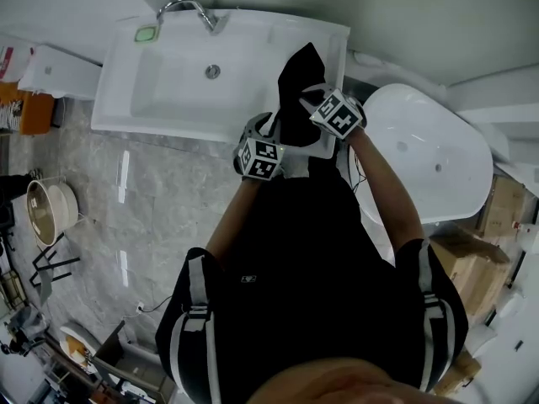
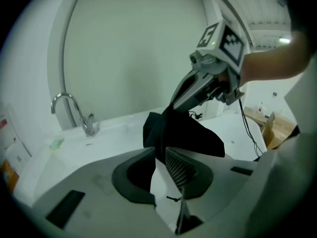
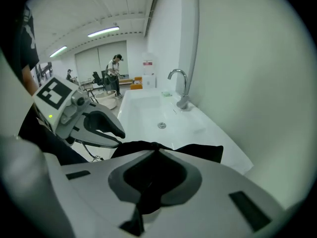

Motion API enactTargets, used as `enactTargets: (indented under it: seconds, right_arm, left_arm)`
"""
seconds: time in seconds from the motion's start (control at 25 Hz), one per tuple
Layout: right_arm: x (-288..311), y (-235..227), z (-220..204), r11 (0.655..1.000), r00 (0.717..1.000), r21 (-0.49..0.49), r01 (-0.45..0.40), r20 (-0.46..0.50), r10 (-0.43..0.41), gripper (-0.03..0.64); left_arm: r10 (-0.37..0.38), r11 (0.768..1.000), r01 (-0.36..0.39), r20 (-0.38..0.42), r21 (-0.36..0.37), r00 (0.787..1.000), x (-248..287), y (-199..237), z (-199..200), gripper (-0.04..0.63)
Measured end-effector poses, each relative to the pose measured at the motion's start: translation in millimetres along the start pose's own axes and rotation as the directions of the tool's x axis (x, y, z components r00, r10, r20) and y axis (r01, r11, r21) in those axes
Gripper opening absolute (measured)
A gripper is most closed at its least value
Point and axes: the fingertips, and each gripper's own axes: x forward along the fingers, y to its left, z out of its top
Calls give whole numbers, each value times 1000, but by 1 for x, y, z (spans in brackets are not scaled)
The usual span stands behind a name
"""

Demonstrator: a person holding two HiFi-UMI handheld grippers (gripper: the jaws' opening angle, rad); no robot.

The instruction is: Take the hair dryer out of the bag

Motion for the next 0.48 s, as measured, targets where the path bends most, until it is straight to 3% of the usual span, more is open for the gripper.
enactTargets:
  seconds: [0.08, 0.16, 0.24, 0.32, 0.48]
  right_arm:
    - [1, 0, 1, 1000, 1000, 14, -14, -6, 14, 72]
    - [2, 1, -2, 999, 1000, 19, -26, -16, 26, 73]
    - [2, 2, -3, 999, 999, 23, -38, -22, 39, 73]
    - [1, 4, -5, 999, 998, 22, -45, -36, 46, 74]
    - [0, 6, -5, 999, 998, 16, -47, -44, 48, 73]
  left_arm:
    - [33, 994, -40, 72, 98, 997, -16, -10, 20, 48]
    - [-40, 982, 19, 111, 186, 993, -25, -36, 37, 48]
    - [-172, 958, 150, 70, 244, 983, -20, -71, 39, 46]
    - [-229, 942, 221, 2, 254, 973, -3, -88, 29, 46]
    - [-149, 961, 174, -127, 214, 981, 46, -67, -3, 46]
